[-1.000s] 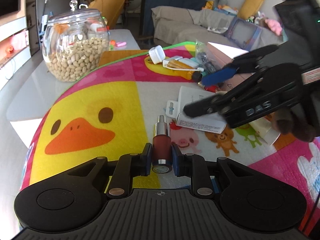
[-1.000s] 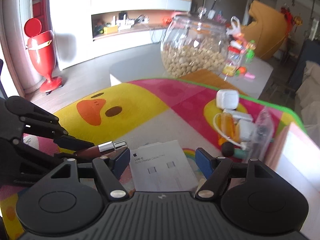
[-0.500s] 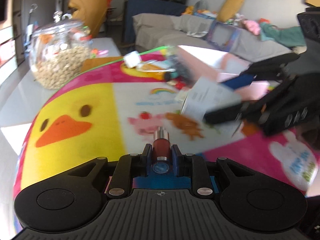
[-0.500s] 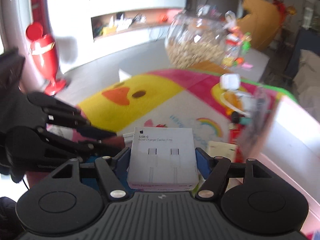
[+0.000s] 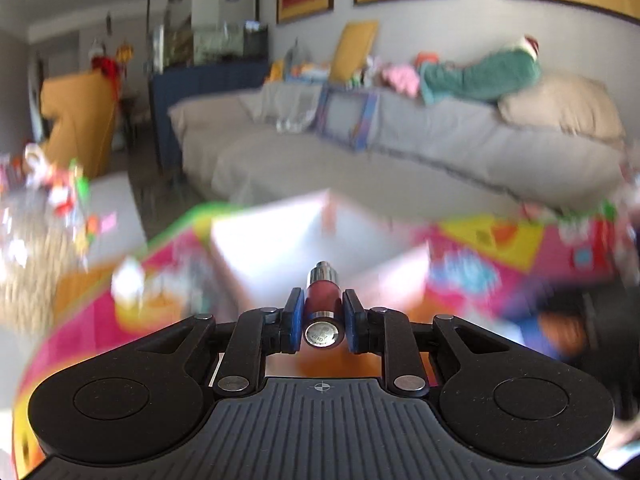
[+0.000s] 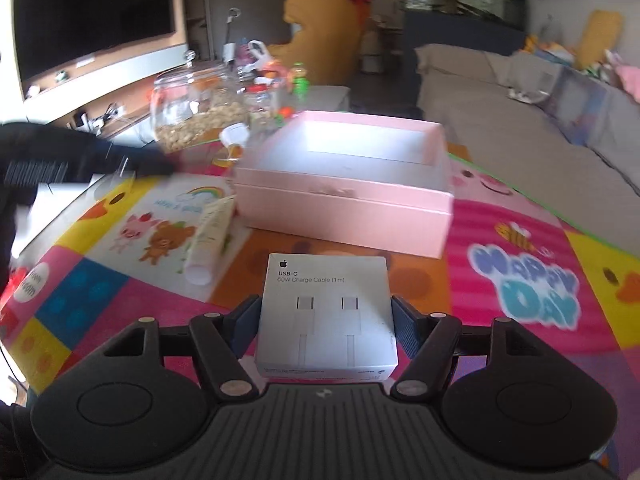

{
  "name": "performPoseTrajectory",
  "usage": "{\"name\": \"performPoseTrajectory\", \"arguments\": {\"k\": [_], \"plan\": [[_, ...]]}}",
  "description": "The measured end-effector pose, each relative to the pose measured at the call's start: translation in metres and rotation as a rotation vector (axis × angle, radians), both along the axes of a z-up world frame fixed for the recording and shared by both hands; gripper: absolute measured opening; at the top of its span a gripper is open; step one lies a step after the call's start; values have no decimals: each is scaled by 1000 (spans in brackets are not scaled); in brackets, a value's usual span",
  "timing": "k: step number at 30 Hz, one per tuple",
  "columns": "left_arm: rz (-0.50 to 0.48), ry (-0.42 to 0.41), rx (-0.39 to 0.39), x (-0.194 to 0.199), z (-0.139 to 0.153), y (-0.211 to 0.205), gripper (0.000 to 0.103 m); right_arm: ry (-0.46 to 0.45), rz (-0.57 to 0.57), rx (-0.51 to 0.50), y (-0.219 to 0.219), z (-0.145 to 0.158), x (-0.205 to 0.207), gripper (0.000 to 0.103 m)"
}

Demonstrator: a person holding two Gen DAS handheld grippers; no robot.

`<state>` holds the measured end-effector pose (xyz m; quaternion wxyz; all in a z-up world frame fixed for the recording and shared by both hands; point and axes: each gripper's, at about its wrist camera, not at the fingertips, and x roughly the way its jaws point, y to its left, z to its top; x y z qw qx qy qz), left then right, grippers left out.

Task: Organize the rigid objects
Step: 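Lower the lipstick into the pink box with the left tool while the right tool drops the USB-C box in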

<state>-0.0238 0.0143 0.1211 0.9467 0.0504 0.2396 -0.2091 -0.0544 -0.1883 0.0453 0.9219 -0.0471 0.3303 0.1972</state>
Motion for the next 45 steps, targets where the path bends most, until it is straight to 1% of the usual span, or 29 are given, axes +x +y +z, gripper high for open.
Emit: {"name": "performPoseTrajectory", "arguments": {"k": [2,4,7,10,12,14,16,18,20,22,23,24,25,26,27,31,33,35,36,38,40,41,43,45], "plan": [[9,-13,-58,29,17,-12,24,-19,-5,7,-4,2,-4,69],[23,-20,-111,56,24,-22,24,-35,-5,15,-7,3,-9,69],[73,-35,-136,81,22,-32,24,-41,-9,14,-11,3,-14,69],[119,-24,-166,87,14,-28,24,-41,-30,9,-17,2,-11,69],[168,-6,-196,79,4,-14,24,-45,-55,12,-20,2,-5,69],[216,17,-198,64,-10,1,24,-67,-76,14,-22,9,1,69],[257,52,-177,46,-25,19,24,-111,-84,27,-21,24,11,69],[302,111,-172,30,-42,37,24,-165,-74,44,-15,45,27,69],[345,172,-189,17,-57,56,25,-214,-60,63,-5,69,51,69],[387,219,-215,4,-71,78,25,-227,-39,73,7,89,83,69],[407,238,-225,-1,-77,88,25,-229,-27,63,14,95,99,70],[425,248,-235,-7,-81,98,25,-222,-27,38,22,98,115,73],[442,250,-244,-14,-84,108,25,-214,-43,6,30,98,126,74],[460,246,-250,-19,-84,117,25,-211,-55,-22,37,96,133,74],[477,241,-253,-23,-84,124,25,-208,-43,-32,42,93,132,74],[516,248,-266,-34,-87,142,25,-160,113,-23,67,64,99,74],[506,286,-293,-31,-89,141,25,-108,204,-21,81,46,79,73],[467,334,-318,-23,-90,131,25,-79,250,-58,93,34,67,70],[440,355,-332,-19,-91,124,25,-77,252,-85,98,31,64,66],[398,391,-367,-11,-93,109,25,-82,227,-115,101,27,61,66],[376,421,-411,-2,-96,97,25,-89,184,-123,96,21,57,66],[377,435,-426,3,-97,92,25,-84,159,-123,91,17,55,66],[409,456,-437,13,-102,83,25,-62,117,-118,79,8,52,66],[436,451,-436,19,-103,76,25,-44,82,-114,66,-3,49,66]]}}
